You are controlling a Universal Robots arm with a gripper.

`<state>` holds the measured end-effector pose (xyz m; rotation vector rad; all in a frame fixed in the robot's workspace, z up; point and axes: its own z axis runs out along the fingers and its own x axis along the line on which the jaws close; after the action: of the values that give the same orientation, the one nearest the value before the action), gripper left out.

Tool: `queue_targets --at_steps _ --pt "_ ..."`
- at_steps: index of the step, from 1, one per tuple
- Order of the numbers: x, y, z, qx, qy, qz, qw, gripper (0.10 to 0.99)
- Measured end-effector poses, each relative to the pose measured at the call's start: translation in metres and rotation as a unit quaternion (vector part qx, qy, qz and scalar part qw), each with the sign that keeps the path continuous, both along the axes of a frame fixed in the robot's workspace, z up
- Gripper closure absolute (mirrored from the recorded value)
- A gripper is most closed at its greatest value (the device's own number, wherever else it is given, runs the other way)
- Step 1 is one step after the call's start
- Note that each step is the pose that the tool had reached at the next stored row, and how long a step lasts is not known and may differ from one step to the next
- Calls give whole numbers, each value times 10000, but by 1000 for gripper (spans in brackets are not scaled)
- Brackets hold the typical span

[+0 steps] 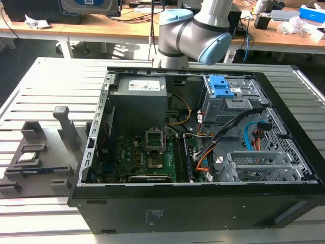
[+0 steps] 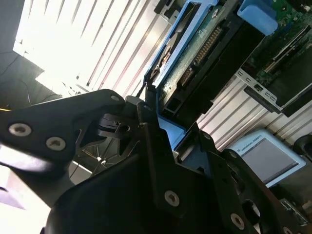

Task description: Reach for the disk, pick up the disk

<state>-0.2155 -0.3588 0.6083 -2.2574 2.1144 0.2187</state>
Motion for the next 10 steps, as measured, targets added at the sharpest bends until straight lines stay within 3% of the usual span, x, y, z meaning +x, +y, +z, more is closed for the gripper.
queue_targets --at_steps 10 --pt "361 13 -69 -2 0 0 10000 718"
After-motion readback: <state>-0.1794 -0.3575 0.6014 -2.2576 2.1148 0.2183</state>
